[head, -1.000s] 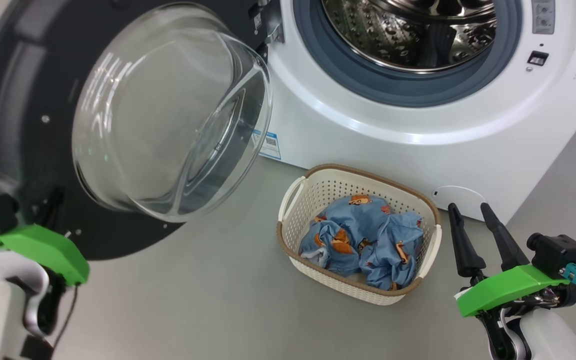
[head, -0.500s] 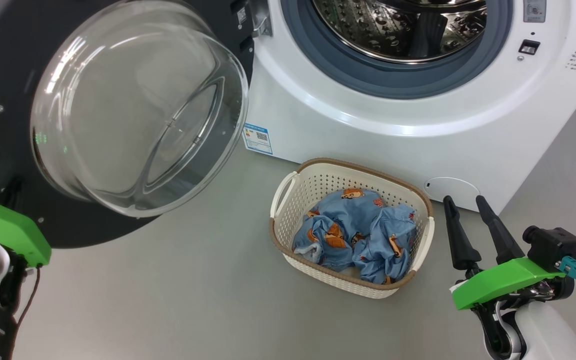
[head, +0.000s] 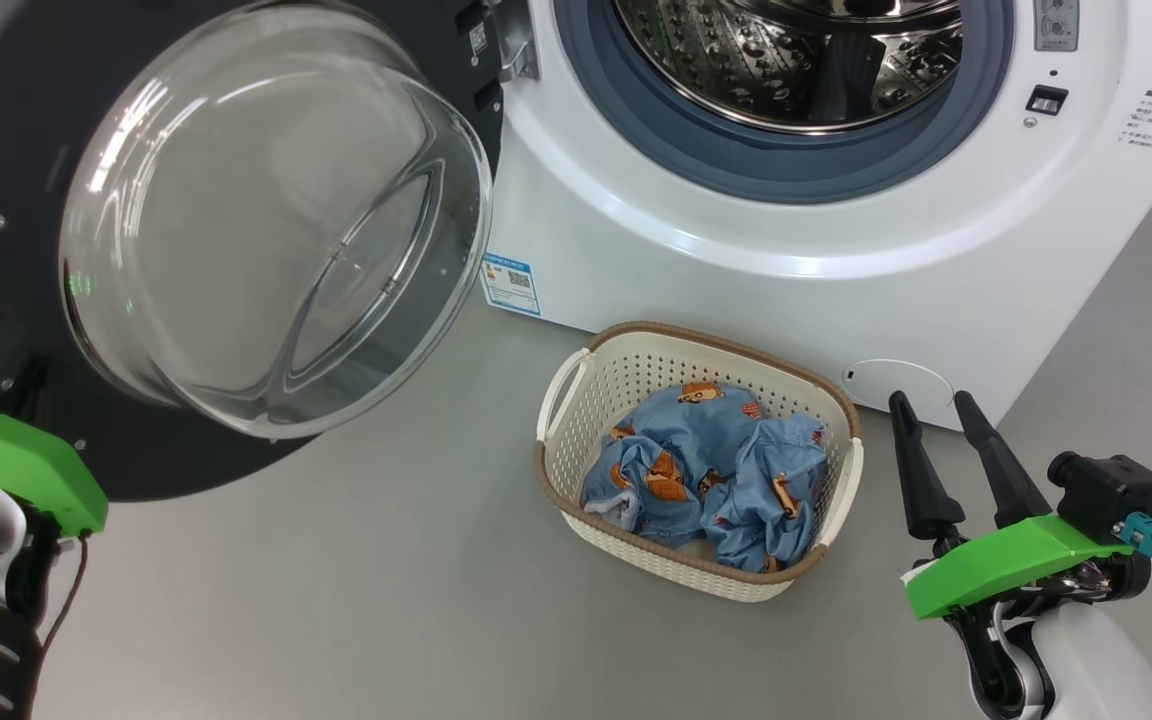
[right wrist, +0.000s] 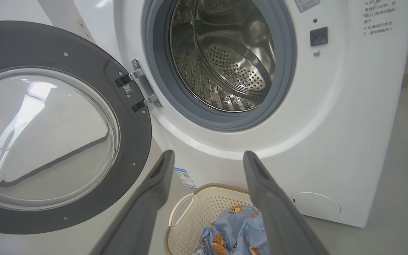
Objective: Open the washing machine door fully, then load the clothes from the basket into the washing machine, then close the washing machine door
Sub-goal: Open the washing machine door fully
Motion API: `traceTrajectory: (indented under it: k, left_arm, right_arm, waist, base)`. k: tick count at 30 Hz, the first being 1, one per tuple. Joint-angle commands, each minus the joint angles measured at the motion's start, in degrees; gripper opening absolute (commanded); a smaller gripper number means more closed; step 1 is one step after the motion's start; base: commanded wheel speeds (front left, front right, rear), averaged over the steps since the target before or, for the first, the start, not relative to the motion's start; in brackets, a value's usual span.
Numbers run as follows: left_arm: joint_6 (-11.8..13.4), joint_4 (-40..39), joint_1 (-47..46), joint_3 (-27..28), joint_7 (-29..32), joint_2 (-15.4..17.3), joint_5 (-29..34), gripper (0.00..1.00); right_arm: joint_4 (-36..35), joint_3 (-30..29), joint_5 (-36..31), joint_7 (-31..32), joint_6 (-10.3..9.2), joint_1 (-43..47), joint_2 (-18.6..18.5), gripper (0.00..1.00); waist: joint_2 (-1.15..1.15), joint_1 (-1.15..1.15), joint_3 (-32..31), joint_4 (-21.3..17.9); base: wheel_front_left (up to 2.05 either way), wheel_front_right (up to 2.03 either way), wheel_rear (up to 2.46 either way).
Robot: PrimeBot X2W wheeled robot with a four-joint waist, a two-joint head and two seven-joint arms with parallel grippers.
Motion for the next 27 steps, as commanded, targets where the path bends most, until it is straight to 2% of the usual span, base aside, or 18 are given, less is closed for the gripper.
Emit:
traceTrajectory:
  k: [1, 15, 17, 19, 21, 22, 27]
  left_arm:
    - [-0.29, -0.58, -2.32, 1.19, -1.17, 3.26, 0.53, 0.0]
    - [-1.74, -1.82, 2.19, -0.17, -5.7, 2.51, -0.67, 0.0]
    - [-1.84, -3.15, 3.39, 0.17, -6.37, 2.24, -1.33, 0.25]
    - [-1.89, -4.83, 4.82, 0.37, -6.89, 2.18, -1.61, 0.42]
    - [-1.81, -6.78, 6.44, 0.85, -7.23, 1.96, -1.95, 0.93]
    - [-1.57, -7.93, 7.33, 1.11, -7.34, 1.84, -2.04, 1.0]
    - [0.25, -15.82, 12.59, 2.43, -7.58, 0.62, -2.4, 1.0]
  right_arm:
    - [-1.29, 1.34, -0.15, -0.7, 0.26, -1.25, -0.24, 1.0]
    - [-1.42, 2.12, 0.05, -0.7, 0.26, -0.33, -0.84, 1.0]
    - [-1.44, 2.26, 0.14, -0.7, 0.26, -0.15, -1.03, 1.0]
    - [-1.59, 2.51, 0.69, -0.7, 0.26, 0.07, -1.04, 1.0]
    - [-1.73, 2.95, 1.15, -0.7, 0.26, 0.28, -1.3, 1.0]
    - [-1.78, 3.16, 1.29, -0.7, 0.26, 0.34, -1.46, 1.0]
    - [-2.07, 4.11, 2.11, -0.7, 0.26, 0.75, -1.9, 1.0]
  waist:
    - [0.0, 0.0, -0.13, -0.02]
    - [0.0, 0.0, -1.88, -2.31]
    - [0.0, 0.0, -2.06, -3.05]
    - [0.0, 0.0, -2.27, -3.82]
    - [0.0, 0.0, -2.57, -4.66]
    - [0.0, 0.0, -2.74, -5.13]
    - [0.0, 0.0, -3.83, -7.59]
  base:
    - [0.0, 0.0, 0.0]
    - [0.0, 0.0, 0.0]
    - [0.0, 0.0, 0.0]
    - [0.0, 0.0, 0.0]
    - [0.0, 0.0, 0.0]
    - [0.0, 0.0, 0.0]
    - [0.0, 0.0, 0.0]
